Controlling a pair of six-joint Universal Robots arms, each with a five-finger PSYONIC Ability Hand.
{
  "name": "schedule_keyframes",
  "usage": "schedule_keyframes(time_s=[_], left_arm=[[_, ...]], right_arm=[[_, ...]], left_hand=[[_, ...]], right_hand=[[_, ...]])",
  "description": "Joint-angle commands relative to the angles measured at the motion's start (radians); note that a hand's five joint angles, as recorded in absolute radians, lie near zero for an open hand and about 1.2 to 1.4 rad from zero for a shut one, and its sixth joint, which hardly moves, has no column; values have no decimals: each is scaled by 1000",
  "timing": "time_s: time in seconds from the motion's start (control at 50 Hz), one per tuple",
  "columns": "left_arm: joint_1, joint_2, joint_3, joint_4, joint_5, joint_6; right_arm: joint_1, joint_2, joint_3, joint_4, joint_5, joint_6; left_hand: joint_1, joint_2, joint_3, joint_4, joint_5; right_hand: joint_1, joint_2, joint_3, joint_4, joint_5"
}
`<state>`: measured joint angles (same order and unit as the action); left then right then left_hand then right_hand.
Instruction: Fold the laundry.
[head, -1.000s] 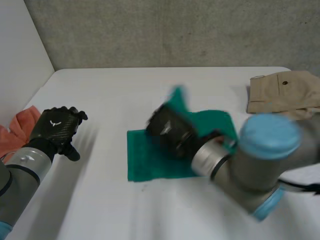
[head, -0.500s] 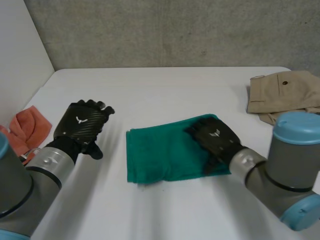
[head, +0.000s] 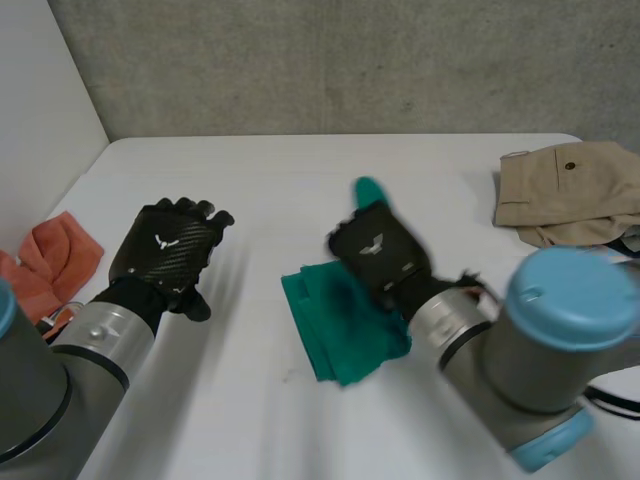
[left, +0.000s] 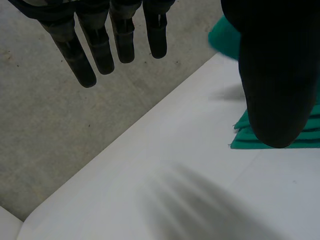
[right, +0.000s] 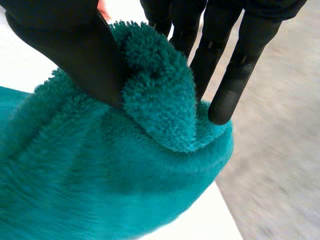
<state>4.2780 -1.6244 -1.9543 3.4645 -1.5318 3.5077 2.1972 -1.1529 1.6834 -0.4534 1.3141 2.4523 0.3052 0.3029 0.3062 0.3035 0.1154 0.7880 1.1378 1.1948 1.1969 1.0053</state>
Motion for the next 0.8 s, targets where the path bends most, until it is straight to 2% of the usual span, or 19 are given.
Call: schedule_keyframes(time_s=[0.02, 0.04, 0.06, 0.12, 0.16, 0.18, 0.34, 0.44, 0.48, 0.6, 0.72, 0.8], left_arm=[[5, 14, -21, -1, 1, -4], [5, 14, -23, 2, 2, -4], [3, 11, -23, 4, 4, -4], [-1, 11, -14, 5, 4, -4], [-4, 6, -6, 7, 2, -4], [-9, -2, 6, 7, 2, -4], [-79, -46, 145, -11, -19, -15], [-168, -115, 277, -65, -45, -61], [-226, -165, 352, -114, -56, -96], [-309, -331, 534, -235, -83, -171], [-310, -501, 696, -375, -172, -243], [-293, -575, 745, -472, -220, -282]], right_arm=[[68, 117, -39, 102, -50, -116], [70, 128, -42, 116, -62, -116], [70, 130, -45, 119, -68, -113], [64, 121, -47, 116, -70, -78], [59, 107, -47, 101, -70, -44], [47, 85, -45, 82, -65, 2], [-80, -82, -56, 136, -21, 276], [-142, -88, -114, 231, -22, 411], [-168, -58, -170, 301, -26, 460], [-211, 76, -338, 495, -35, 488], [-221, 225, -488, 679, -88, 528], [-217, 278, -521, 708, -101, 527]], left_hand=[[-18, -16, -19, -17, -3], [-18, -16, -19, -17, -3], [-18, -16, -19, -17, -3], [-18, -16, -19, -17, -3], [-18, -16, -19, -17, -3], [-18, -16, -19, -17, -3], [-71, -69, -72, -69, -56], [-71, -69, -72, -70, -56], [-71, -69, -72, -70, -56], [-71, -69, -72, -70, -56], [-71, -69, -72, -70, -56], [-74, -72, -75, -72, -59]], right_hand=[[608, 258, 201, 199, 216], [608, 258, 201, 199, 216], [422, 72, 15, 13, 30], [-420, -770, -827, -829, -812], [-484, -834, -891, -893, -876], [-613, -963, -1020, -1022, -1005], [-613, -963, -1020, -1022, -1005], [-613, -963, -1020, -1022, -1005], [-613, -963, -1020, -1022, -1005], [-613, -963, -1020, -1022, -1005], [-613, -963, -1020, -1022, -1005], [-613, -963, -1020, -1022, -1005]])
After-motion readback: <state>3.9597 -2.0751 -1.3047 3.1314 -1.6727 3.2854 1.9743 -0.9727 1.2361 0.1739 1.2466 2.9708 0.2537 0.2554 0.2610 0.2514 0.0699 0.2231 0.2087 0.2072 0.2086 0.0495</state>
